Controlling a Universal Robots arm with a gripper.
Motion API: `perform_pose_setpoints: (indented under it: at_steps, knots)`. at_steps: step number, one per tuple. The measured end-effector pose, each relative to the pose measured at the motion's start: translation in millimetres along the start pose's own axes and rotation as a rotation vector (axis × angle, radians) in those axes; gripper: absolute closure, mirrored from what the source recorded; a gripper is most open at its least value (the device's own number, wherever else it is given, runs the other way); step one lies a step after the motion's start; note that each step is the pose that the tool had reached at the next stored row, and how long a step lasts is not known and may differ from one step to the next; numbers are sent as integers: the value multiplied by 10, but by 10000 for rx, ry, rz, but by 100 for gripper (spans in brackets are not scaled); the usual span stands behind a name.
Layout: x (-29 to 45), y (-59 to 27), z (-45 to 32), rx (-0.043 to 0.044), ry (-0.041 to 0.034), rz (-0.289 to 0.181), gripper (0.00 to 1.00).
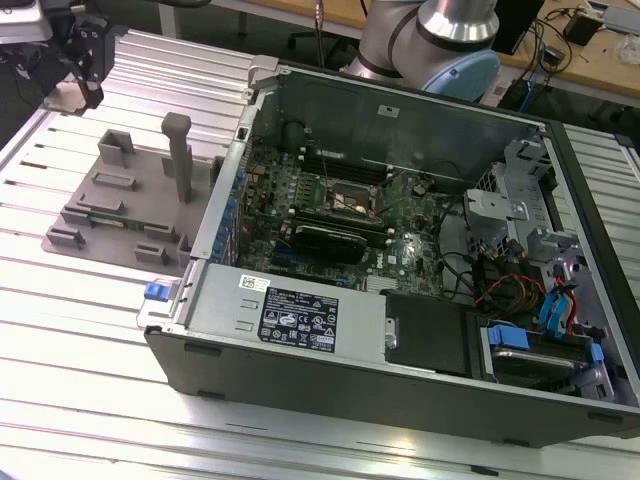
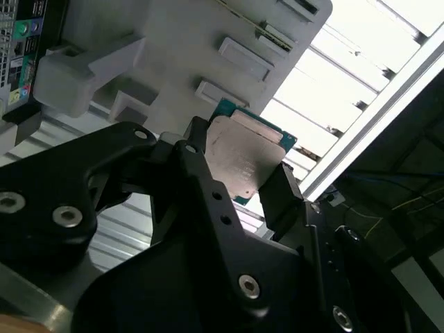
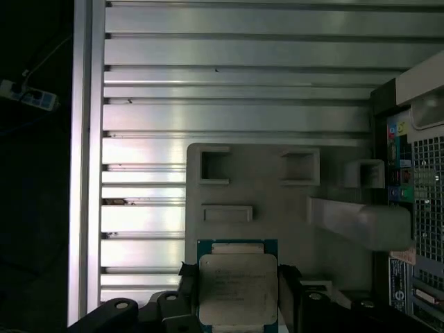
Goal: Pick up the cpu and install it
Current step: 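Pick up the cpu and move it towards the insertion slot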
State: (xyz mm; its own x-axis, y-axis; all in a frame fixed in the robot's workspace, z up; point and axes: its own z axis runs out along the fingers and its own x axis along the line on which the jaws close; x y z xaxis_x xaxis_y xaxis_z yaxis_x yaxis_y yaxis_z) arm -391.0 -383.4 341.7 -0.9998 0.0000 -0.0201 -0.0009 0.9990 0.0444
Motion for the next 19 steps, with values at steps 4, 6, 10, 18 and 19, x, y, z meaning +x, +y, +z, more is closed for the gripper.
perform_pose_setpoints:
  at_steps: [4,6,10,18,19]
  knots:
    - [-1,3,-72,0,-1,0,45]
    - [-2,6,-125,0,-1,0,45]
    - [-6,14,-267,0,0,0,45]
    - [-12,32,-607,-1,-1,0,45]
    - [-13,34,-651,0,0,0,45]
